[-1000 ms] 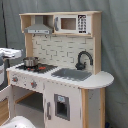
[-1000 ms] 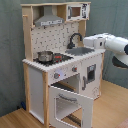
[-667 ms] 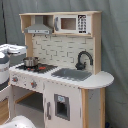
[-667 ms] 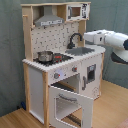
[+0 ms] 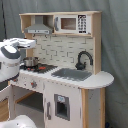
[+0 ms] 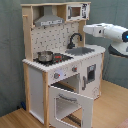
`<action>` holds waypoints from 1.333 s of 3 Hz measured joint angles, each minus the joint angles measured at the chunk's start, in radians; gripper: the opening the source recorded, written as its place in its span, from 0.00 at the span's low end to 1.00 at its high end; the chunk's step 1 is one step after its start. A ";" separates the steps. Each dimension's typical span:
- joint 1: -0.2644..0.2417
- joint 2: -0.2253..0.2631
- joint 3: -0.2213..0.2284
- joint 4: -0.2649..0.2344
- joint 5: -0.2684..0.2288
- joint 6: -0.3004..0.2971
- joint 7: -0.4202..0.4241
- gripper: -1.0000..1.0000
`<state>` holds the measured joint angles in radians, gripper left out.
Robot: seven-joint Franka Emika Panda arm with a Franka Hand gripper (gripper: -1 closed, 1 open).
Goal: Play with the kitchen
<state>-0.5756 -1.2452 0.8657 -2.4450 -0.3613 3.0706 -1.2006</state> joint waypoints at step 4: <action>-0.230 0.199 0.005 0.151 -0.001 0.192 -0.017 1.00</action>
<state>-0.8052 -1.0463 0.8706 -2.2937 -0.3620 3.2628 -1.2174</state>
